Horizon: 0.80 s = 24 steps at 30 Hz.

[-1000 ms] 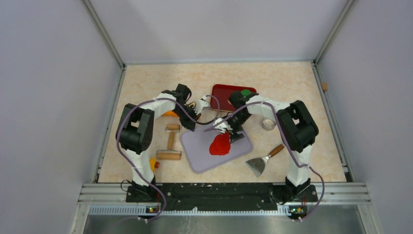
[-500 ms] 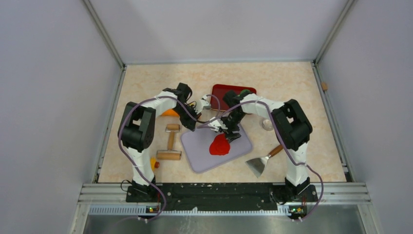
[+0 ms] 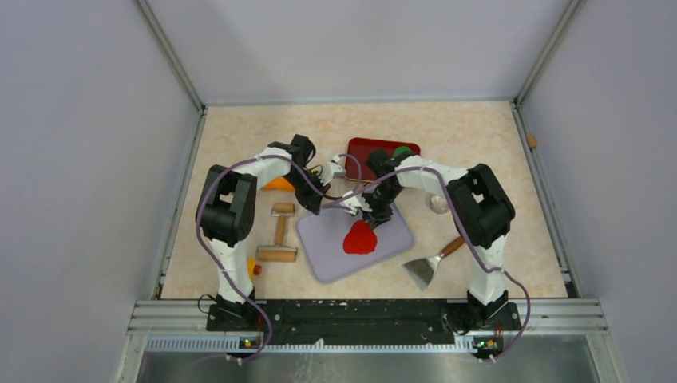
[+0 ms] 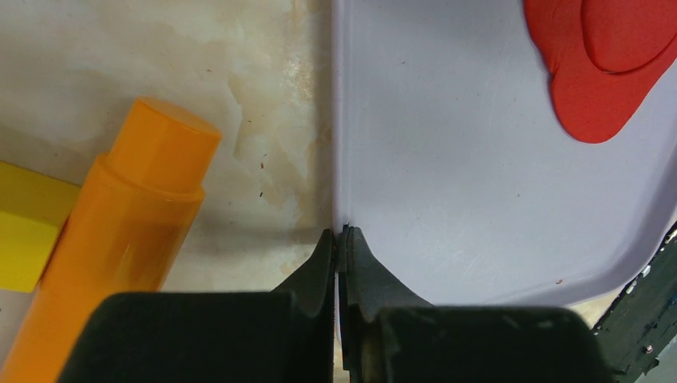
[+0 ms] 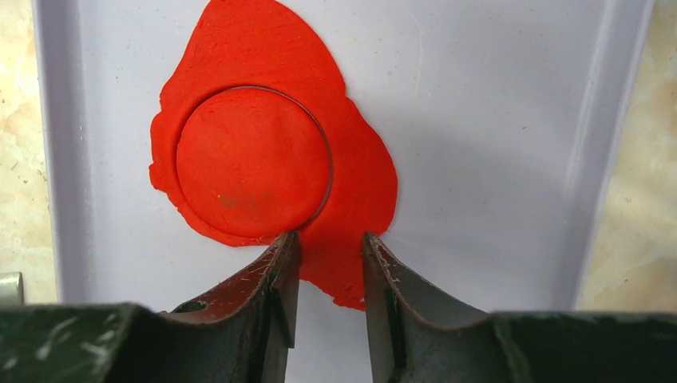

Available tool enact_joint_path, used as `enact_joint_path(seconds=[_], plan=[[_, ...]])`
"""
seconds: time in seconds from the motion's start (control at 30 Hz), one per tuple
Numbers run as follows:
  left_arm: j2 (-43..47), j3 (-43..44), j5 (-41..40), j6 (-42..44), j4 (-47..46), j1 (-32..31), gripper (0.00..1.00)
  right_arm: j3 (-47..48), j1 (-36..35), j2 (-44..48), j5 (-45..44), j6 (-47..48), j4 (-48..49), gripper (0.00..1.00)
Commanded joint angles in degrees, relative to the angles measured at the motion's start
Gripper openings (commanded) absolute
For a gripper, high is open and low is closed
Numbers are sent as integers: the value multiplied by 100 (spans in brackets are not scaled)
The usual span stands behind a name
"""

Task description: Roll out the dumpling wrappers from the dough

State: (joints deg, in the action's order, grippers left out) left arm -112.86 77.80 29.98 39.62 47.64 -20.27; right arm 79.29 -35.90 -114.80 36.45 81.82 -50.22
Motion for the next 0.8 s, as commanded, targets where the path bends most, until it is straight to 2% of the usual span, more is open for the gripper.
enact_joint_path(seconds=[0.0,0.17,0.4,0.77], plan=[[-100,217,403,53,-299,-38,0,-368,-64,-44,-670,-244,525,31],[-114,211,414,57,-299,-38,0,-836,-66,387,-777,-586,1491,25],[-140,240,430,83,-273,-38,0,-1313,-71,1068,-746,-1296,2853,22],[-162,248,415,73,-255,-38,0,-1001,-254,1317,-459,-2026,3136,20]])
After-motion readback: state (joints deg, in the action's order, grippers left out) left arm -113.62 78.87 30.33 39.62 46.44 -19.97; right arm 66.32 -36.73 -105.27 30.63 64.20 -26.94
